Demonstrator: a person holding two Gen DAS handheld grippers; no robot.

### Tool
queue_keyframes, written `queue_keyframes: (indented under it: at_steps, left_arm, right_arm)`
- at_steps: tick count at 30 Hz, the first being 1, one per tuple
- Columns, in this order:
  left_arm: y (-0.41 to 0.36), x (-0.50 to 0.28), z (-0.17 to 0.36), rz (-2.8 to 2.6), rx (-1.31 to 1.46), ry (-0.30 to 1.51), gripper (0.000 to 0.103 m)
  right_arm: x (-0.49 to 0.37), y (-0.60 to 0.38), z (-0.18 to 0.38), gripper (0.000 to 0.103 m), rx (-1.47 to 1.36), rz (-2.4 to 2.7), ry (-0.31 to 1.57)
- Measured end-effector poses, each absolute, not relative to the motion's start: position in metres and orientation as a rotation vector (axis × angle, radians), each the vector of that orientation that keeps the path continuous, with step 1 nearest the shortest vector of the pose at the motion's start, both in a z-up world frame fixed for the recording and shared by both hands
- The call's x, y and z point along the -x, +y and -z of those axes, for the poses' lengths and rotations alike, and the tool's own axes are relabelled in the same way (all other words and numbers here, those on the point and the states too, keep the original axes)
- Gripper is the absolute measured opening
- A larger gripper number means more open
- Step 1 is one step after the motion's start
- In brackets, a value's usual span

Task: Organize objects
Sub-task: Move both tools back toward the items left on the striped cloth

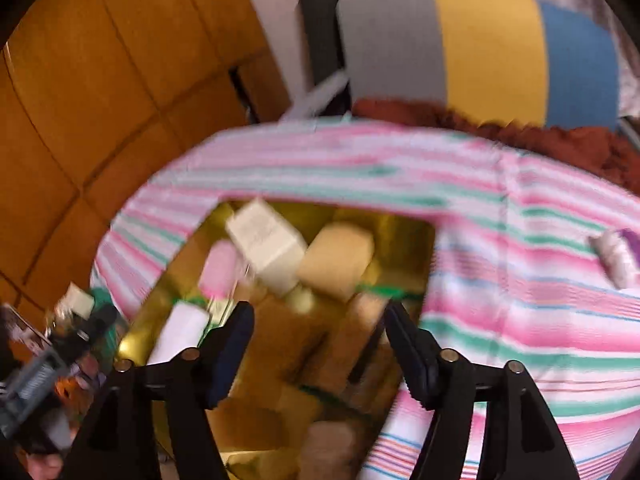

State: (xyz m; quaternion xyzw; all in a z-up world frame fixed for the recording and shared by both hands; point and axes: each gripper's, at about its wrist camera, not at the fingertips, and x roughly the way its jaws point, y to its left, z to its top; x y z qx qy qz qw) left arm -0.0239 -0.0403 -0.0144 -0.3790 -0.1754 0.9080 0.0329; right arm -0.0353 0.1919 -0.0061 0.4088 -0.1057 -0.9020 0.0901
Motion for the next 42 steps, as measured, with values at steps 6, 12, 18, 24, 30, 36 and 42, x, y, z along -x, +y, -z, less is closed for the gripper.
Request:
queue_keyframes:
  at_steps: [6,12,18,24,30,36,42]
  left_arm:
    - [-0.011,0.016,0.019,-2.709,1.169,-0.464,0.075]
    - [0.028,0.006,0.017,-2.603,1.142,-0.358,0.075]
    - [0.075,-0.009,0.021,-2.489,1.141,-0.301,0.075]
    - [0.13,-0.023,0.02,-2.392,1.131,-0.186,0.075]
    - [0.183,-0.039,0.012,-2.307,1.082,-0.066,0.075]
    - [0.228,-0.045,0.009,-2.258,1.06,0.013,0.075]
    - [0.259,-0.042,0.012,-2.227,1.074,0.032,0.075]
  right_arm:
    - [0.014,0.234,-0.005,0.07,-1.174,2.796,-0.306]
    - [-0.004,0.267,0.017,0.07,-1.265,2.821,-0.275]
    - [-0.022,0.317,0.043,0.07,-1.383,2.851,-0.226]
    - [-0.034,0.376,0.058,0.07,-1.486,2.906,-0.186]
    - [-0.038,0.442,0.066,0.07,-1.579,2.978,-0.147]
    - [-0.04,0.517,0.06,0.079,-1.435,3.14,-0.133]
    - [-0.029,0.576,0.064,0.081,-1.354,3.237,-0.175]
